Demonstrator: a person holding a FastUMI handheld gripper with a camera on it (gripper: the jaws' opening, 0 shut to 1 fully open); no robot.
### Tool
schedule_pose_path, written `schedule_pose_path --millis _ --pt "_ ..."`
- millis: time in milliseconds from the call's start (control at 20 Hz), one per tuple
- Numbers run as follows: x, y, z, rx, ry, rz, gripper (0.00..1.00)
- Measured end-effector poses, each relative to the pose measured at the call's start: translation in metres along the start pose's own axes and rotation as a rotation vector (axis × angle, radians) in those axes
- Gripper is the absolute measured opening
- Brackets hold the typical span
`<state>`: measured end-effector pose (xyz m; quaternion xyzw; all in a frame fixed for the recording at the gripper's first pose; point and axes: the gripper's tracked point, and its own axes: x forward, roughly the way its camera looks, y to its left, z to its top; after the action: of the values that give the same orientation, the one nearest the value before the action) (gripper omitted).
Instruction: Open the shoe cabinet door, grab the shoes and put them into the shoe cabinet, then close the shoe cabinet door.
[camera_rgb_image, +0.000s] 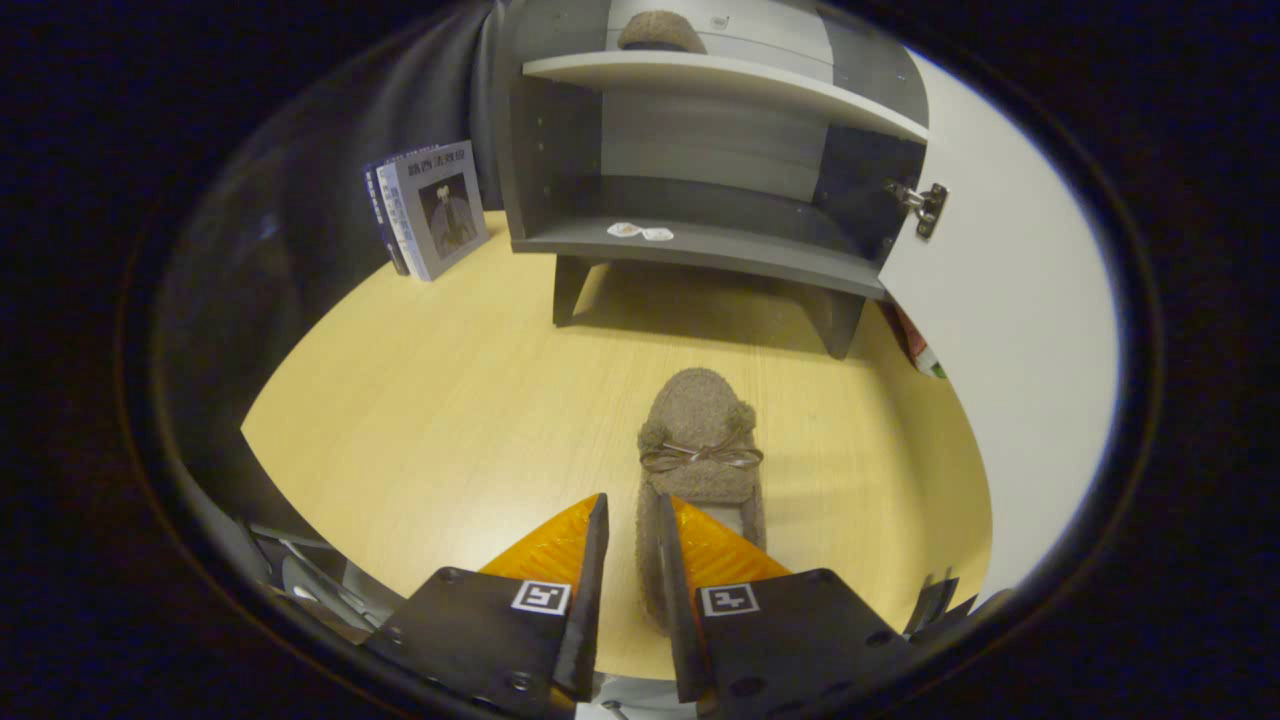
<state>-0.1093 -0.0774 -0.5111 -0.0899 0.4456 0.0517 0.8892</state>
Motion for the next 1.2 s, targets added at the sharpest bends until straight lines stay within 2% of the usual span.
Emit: schedule_pose_path --millis 450,500,600,650,700,1050,1200 --pt "0.039 0.002 -0.031 -0.021 0.101 -0.078 0.34" --pt "0.045 -0.003 -0.036 -0.026 0.108 -0.106 0.34" --pt "0.039 -0.001 -0.033 0.002 0.113 -0.113 0.13" --pt "0.039 -0.002 -0.032 0.023 0.108 -0.116 0.13" --pt "0.041 -0.003 -0.033 0.037 0.112 -0.121 0.05" --pt "0.02 -0.01 -0.008 0.176 0.049 -0.113 0.03" --pt "-0.001 -0.011 0.014 0.219 0.0 -0.084 0.03"
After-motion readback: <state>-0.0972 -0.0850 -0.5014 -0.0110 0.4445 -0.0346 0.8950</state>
